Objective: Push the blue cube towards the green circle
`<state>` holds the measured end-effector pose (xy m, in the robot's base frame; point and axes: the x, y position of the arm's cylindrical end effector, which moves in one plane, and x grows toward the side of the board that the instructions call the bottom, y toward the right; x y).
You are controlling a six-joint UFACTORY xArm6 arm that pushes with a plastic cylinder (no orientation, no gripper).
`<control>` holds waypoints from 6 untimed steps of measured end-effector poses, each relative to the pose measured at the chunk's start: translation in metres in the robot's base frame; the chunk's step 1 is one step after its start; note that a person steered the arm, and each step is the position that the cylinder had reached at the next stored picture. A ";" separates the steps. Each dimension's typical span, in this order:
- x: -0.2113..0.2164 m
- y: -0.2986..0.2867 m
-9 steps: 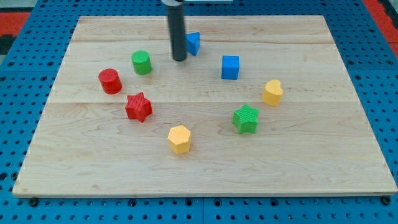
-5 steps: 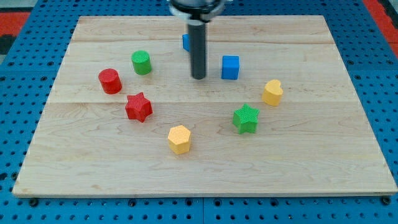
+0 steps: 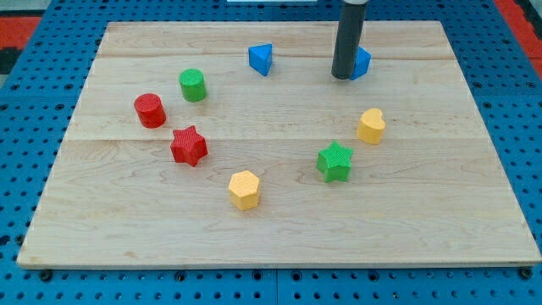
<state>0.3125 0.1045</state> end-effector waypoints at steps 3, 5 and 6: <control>-0.056 -0.047; -0.025 0.011; 0.003 0.082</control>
<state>0.3159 0.1863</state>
